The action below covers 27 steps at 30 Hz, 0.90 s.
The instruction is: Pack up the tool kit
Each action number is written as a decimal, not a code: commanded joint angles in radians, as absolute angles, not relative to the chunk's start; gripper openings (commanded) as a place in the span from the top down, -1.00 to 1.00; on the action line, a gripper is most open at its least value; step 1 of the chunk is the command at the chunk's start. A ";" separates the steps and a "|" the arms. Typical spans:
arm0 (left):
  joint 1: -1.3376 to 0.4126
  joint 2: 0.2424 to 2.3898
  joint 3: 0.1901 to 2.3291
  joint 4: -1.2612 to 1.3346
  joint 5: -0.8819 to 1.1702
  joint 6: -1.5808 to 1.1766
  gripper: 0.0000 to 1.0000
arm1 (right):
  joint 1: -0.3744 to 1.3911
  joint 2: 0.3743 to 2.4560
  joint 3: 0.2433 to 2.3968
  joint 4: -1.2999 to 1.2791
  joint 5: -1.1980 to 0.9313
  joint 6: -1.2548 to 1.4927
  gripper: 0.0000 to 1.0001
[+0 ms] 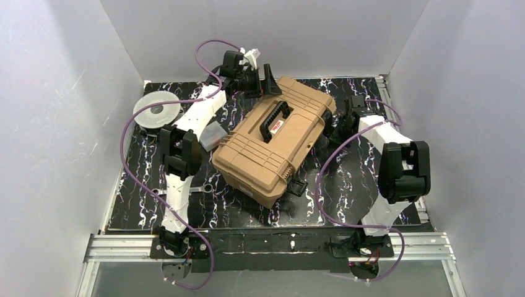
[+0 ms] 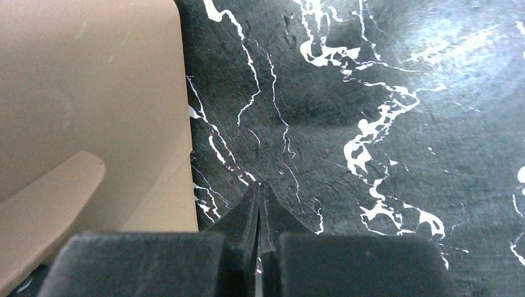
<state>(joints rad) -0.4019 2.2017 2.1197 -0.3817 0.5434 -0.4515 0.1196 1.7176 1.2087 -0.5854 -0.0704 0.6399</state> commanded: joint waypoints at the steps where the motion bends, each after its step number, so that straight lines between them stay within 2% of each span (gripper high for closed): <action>1: -0.429 2.223 2.052 -0.358 0.650 -0.506 -0.86 | 0.166 1.800 1.274 -0.334 -0.226 0.645 0.97; 7: -0.446 2.247 2.053 -0.346 0.654 -0.515 -0.86 | 0.213 1.918 1.379 -0.305 -0.253 0.657 0.97; 13: -0.451 2.263 2.079 -0.342 0.626 -0.513 -0.86 | 0.227 1.909 1.374 -0.228 -0.302 0.690 0.97; 21: -0.443 2.404 2.378 -0.435 0.586 -0.496 -0.88 | 0.226 1.873 1.397 -0.181 -0.386 0.703 0.97; 27: -0.405 2.305 2.371 -0.437 0.501 -0.442 -0.97 | 0.163 1.692 1.199 -0.093 -0.440 0.688 0.97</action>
